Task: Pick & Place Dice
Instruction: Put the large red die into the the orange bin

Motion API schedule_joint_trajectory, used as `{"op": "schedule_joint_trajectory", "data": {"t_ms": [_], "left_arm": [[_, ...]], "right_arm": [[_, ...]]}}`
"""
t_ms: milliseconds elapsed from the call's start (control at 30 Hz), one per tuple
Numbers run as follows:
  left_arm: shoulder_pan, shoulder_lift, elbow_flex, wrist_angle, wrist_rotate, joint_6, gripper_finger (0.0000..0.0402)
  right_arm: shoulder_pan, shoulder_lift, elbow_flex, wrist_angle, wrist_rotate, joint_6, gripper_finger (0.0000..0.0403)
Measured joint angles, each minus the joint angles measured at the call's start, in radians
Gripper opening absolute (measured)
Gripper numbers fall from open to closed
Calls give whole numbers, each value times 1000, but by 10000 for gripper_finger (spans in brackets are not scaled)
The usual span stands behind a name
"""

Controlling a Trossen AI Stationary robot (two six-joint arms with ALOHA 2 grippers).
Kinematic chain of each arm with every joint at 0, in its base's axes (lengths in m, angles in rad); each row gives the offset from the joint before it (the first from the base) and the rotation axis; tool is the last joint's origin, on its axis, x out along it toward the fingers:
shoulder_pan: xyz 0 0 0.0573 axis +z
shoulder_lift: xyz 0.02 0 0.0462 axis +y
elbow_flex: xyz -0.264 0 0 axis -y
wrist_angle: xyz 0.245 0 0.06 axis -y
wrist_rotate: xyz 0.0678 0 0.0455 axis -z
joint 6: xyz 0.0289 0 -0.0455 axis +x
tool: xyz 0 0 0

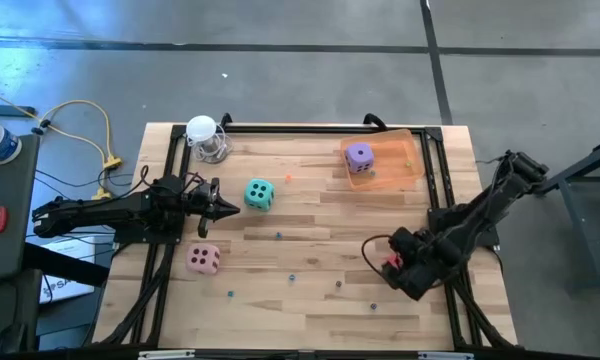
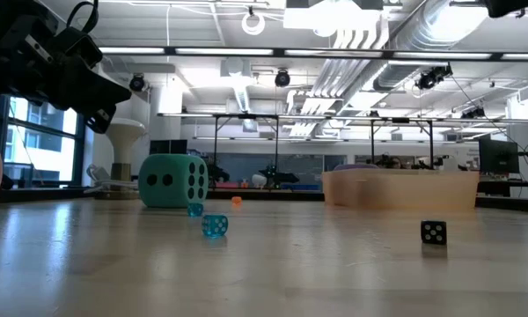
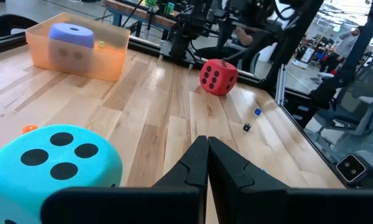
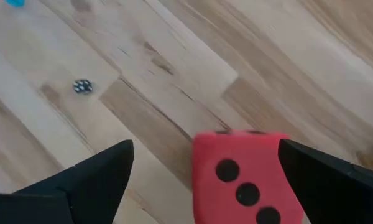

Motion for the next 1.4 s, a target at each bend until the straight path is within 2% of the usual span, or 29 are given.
{"op": "schedule_joint_trajectory", "data": {"t_ms": [400,833,1400], "left_arm": [[0,0,0,0,0,-4,2],[0,0,0,0,0,-3,2],[0,0,0,0,0,-3,2]], "right_arm": [[80,2,-99,-5,9,125,390],[80,1,-180,98,-42,127,390],[93,14,-191,244,1,103,390]]}}
